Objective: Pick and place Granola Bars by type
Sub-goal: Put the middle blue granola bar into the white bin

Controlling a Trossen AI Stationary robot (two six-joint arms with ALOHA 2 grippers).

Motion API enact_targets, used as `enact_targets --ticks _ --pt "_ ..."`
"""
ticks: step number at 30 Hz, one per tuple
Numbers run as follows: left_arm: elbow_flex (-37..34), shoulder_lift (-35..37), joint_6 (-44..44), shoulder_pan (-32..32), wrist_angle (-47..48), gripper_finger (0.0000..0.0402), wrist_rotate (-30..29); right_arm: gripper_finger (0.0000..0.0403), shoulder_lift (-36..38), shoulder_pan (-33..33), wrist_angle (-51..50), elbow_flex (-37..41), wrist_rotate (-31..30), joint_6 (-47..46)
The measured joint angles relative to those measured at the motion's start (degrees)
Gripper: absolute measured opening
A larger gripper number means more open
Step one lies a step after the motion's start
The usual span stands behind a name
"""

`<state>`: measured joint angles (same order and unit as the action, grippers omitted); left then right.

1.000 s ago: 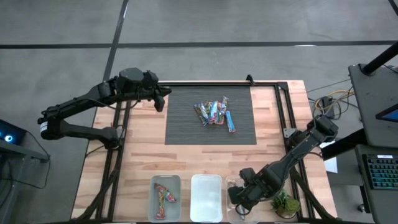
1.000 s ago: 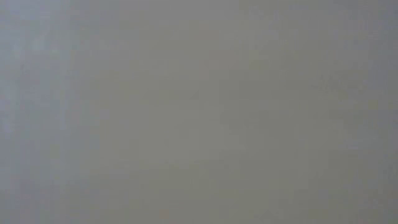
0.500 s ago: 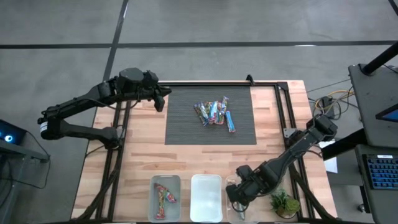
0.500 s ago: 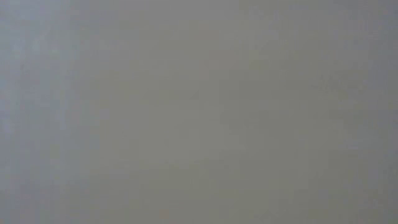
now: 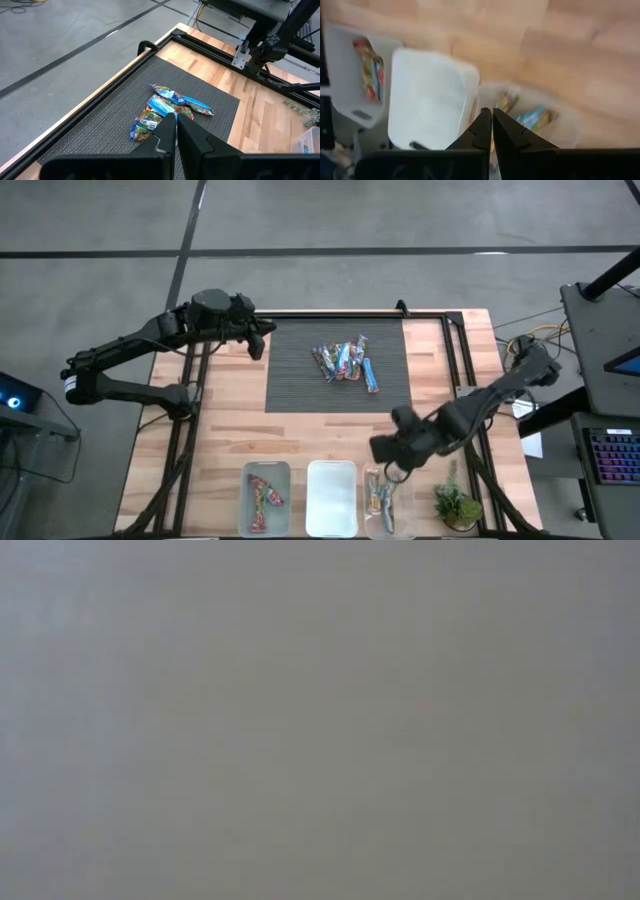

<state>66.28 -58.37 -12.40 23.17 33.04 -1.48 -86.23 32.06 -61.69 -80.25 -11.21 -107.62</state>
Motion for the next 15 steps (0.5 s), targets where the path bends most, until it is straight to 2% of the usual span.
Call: enact_targets --ticks 9,15 --pt "0.0 0.0 0.2 0.0 0.0 0.0000 0.5 0.0008 8.8 -6.0 -2.8 0.0 -13.8 17.0" --pt "0.0 0.0 0.8 0.0 0.0 0.0000 0.4 0.0009 13.2 -13.3 -2.8 0.0 -16.0 27.7"
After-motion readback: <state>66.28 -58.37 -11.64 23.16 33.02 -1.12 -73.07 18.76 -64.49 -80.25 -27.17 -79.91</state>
